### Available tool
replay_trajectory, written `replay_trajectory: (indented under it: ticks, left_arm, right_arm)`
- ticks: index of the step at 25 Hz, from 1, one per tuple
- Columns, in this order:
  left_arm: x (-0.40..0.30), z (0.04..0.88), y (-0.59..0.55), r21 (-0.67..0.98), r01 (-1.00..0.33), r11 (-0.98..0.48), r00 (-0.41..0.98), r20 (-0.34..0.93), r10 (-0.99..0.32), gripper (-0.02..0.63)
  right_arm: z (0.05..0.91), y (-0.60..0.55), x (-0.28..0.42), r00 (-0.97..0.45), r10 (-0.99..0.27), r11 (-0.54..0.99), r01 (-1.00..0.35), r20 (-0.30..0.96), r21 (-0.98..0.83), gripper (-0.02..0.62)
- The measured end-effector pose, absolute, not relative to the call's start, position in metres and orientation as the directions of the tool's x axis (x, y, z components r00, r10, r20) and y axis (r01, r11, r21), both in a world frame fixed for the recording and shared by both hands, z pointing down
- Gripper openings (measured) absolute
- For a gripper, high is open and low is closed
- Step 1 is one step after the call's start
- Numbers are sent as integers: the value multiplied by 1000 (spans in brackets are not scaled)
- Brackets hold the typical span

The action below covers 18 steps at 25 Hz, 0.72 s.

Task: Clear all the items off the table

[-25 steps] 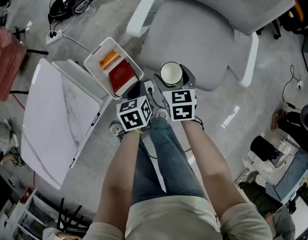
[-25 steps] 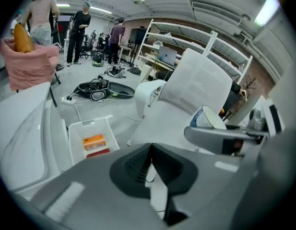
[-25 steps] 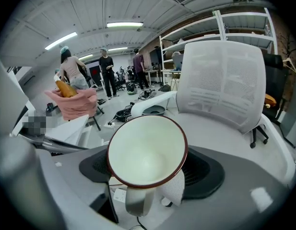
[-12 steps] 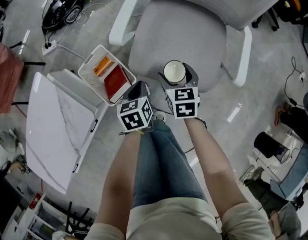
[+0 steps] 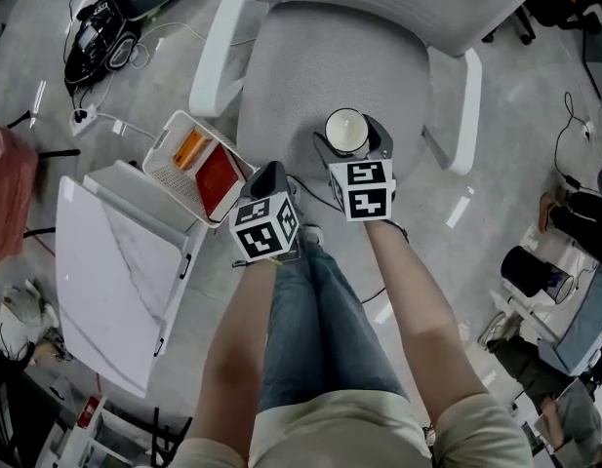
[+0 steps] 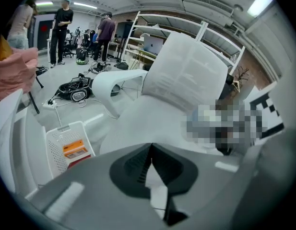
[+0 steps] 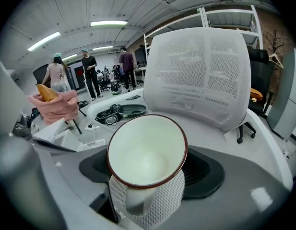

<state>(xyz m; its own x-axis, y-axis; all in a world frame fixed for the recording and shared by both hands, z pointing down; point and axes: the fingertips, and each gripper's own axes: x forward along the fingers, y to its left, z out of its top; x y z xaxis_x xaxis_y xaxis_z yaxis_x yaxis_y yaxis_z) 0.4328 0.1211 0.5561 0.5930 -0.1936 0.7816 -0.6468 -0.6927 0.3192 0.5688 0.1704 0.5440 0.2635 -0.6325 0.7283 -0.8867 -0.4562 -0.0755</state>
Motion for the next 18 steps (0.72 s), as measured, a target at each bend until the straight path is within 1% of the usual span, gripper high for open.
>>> replay_trajectory:
  ticks: [6,18]
  left_arm:
    - [465,567,108,334,-616,-714,604,782,-156,8]
    - [521,582,67,326,-560,-762,601,793,-103,8]
  right_arm:
    - [558,160,602,290,-609,-497,-865,738,-69,408]
    - [591,123,649,292,-573,-538,-839,766,-82,408]
